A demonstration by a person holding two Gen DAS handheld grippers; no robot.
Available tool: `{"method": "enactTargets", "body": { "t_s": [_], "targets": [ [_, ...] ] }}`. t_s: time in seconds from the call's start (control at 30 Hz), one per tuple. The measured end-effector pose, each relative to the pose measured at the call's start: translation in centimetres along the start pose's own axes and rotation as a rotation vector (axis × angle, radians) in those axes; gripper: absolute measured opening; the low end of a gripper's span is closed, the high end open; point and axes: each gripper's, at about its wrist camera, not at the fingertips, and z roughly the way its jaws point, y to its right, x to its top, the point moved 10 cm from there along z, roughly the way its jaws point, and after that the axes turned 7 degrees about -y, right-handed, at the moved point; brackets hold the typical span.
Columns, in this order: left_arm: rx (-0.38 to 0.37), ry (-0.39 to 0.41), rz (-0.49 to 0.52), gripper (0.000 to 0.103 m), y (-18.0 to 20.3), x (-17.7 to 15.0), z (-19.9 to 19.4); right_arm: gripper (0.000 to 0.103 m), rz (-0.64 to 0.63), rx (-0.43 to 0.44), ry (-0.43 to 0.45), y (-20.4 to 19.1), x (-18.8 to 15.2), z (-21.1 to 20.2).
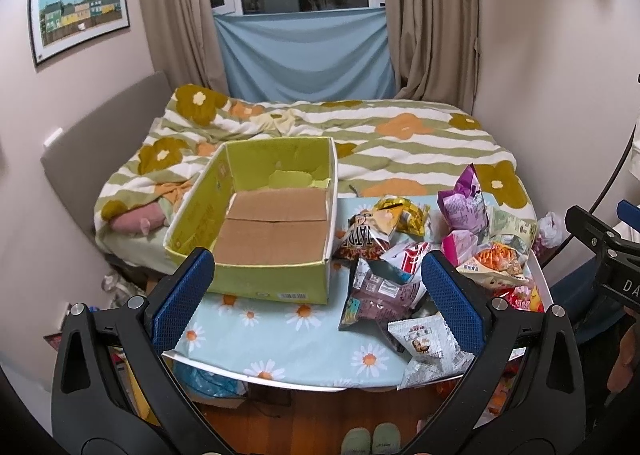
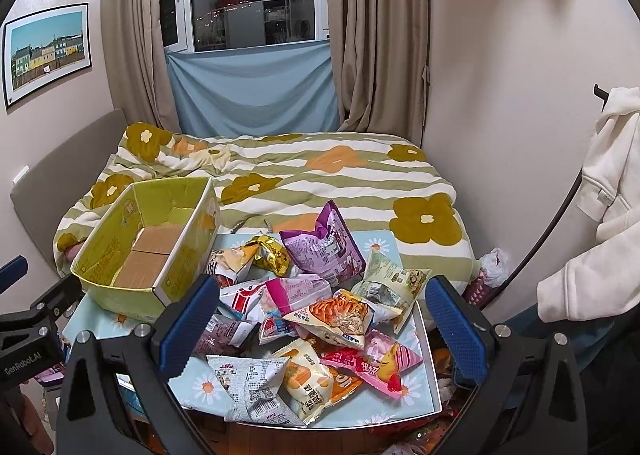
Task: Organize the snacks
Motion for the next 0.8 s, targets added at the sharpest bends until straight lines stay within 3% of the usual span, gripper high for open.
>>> {"method": "enactTargets", "body": {
  "t_s": [0.8],
  "targets": [
    [-0.008,0.003,0.003,0.103,0.44,-0.19,-0.65,0.103,-0.006,-0.007,0.025,0.2,0.36,-0.61]
  ]
}}
